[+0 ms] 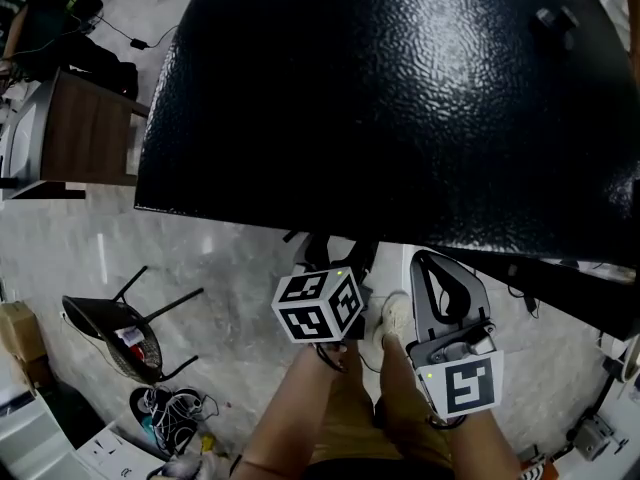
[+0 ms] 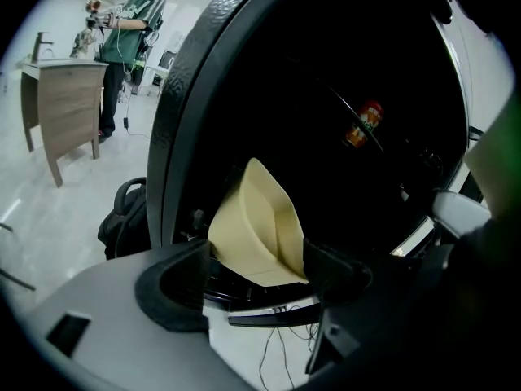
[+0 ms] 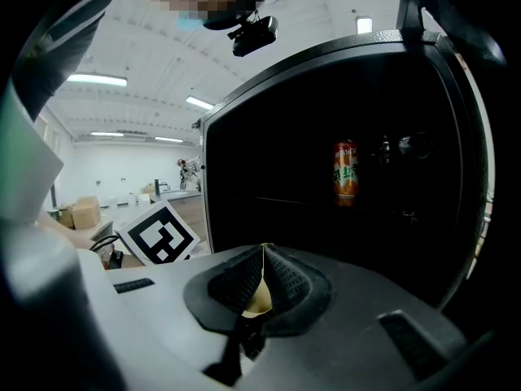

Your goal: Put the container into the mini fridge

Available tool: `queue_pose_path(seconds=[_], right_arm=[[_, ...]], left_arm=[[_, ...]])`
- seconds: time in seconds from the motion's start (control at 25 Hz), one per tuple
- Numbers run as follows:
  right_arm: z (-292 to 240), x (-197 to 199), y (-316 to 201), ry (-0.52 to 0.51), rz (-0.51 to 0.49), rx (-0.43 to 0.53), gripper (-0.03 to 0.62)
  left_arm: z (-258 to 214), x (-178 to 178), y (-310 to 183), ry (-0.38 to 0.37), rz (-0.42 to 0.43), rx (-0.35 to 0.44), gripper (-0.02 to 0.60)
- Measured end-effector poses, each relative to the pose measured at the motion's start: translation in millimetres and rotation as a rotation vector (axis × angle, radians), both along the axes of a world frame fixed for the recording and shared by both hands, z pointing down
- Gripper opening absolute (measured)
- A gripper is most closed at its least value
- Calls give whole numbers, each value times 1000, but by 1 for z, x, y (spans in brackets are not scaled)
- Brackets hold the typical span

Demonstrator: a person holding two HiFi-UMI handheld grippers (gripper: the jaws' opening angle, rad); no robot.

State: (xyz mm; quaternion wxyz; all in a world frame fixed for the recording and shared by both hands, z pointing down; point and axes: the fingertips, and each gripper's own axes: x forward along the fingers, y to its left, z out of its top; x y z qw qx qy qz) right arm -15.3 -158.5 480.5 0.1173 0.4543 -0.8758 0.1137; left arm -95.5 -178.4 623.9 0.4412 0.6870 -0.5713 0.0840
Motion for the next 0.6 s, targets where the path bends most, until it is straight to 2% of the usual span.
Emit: queue_pose_path(seconds=[0.24,0.32,0.4,0.52,0.6], right_arm=[[-3,-4,1,-7,-20,-2,35],[-3,-7,2,-5,-23,-3,36],[-2,-11,3,-3,-26,-2,35],[0,-13,3,2,-28,-1,36],[2,-11,4,6,-25,-3,37]], left_arm=[[3,3,12,16,16,-5,331],[1,3,16,1,42,7,331],[-1,4,23,-66,106,40,330],[0,7,35,-234,231,99,330],[3,9,40,-331,284,131,330]])
